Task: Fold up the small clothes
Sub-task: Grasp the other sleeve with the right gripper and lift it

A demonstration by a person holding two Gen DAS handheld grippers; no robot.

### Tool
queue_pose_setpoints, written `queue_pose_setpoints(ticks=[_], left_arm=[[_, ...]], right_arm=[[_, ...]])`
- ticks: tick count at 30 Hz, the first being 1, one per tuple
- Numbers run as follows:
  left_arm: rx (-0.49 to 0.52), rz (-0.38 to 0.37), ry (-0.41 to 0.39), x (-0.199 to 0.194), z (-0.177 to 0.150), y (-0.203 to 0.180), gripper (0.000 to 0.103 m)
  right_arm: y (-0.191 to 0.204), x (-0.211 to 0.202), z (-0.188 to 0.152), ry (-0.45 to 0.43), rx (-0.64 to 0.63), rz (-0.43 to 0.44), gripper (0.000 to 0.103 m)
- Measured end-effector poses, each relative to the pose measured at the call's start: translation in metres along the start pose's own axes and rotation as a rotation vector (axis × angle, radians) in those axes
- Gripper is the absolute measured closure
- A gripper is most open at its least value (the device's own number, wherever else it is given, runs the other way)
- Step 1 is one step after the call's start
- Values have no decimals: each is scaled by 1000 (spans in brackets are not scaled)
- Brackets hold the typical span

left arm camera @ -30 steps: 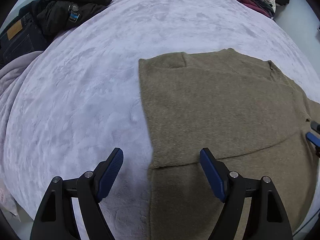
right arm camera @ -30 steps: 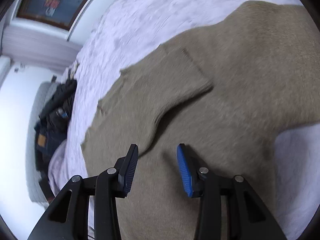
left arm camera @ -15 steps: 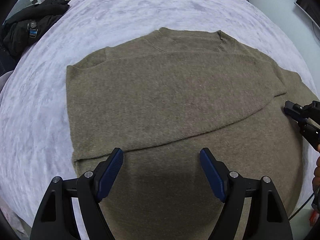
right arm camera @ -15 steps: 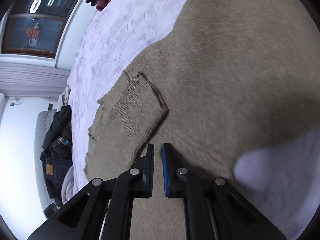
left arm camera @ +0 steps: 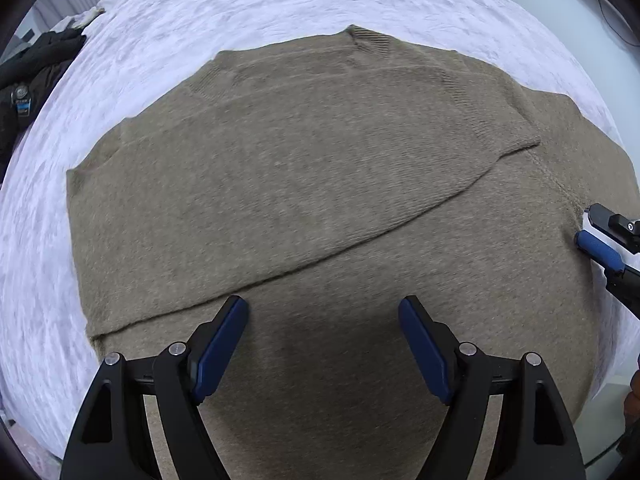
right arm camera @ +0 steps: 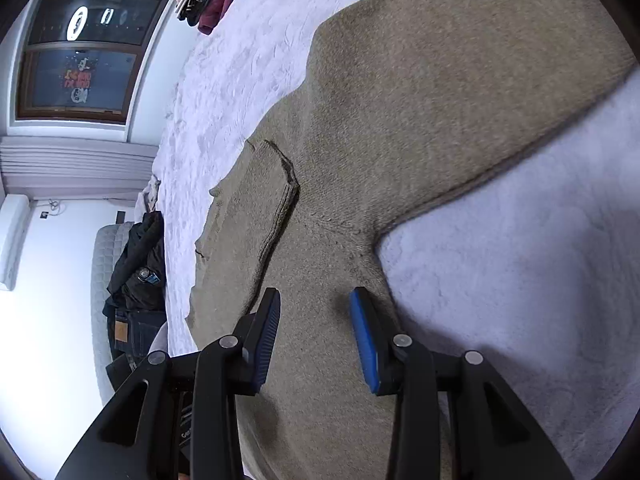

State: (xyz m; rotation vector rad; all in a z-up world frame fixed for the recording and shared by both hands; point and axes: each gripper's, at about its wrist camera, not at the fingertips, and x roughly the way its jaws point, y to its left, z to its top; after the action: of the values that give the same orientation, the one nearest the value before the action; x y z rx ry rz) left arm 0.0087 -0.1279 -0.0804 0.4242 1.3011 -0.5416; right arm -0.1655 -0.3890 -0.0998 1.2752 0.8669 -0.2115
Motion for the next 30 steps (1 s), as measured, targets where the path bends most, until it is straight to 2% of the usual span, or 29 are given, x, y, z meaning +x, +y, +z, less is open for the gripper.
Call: queue_pose_setpoints(ticks=[7, 13, 18, 22, 26, 30], left_arm=[[23, -3, 14, 3, 7, -19, 23], [52, 6, 27, 8, 15, -35, 23], [71, -5, 29, 12, 31, -54, 23], [76, -9, 26, 14, 44, -75, 23], [85, -38, 12, 14, 55, -101, 23], [96, -83, 2, 16, 69, -133, 23]], right_arm=[[-15, -23, 6, -46, -14, -19, 59], [-44, -49, 17, -131, 75, -27, 59], [-65, -84, 33, -229, 148, -74, 59], [-91, -123, 51, -341, 221, -98, 59], [-118, -150, 64, -426, 300, -76, 59], [-129, -156, 84, -456, 302, -62, 59]])
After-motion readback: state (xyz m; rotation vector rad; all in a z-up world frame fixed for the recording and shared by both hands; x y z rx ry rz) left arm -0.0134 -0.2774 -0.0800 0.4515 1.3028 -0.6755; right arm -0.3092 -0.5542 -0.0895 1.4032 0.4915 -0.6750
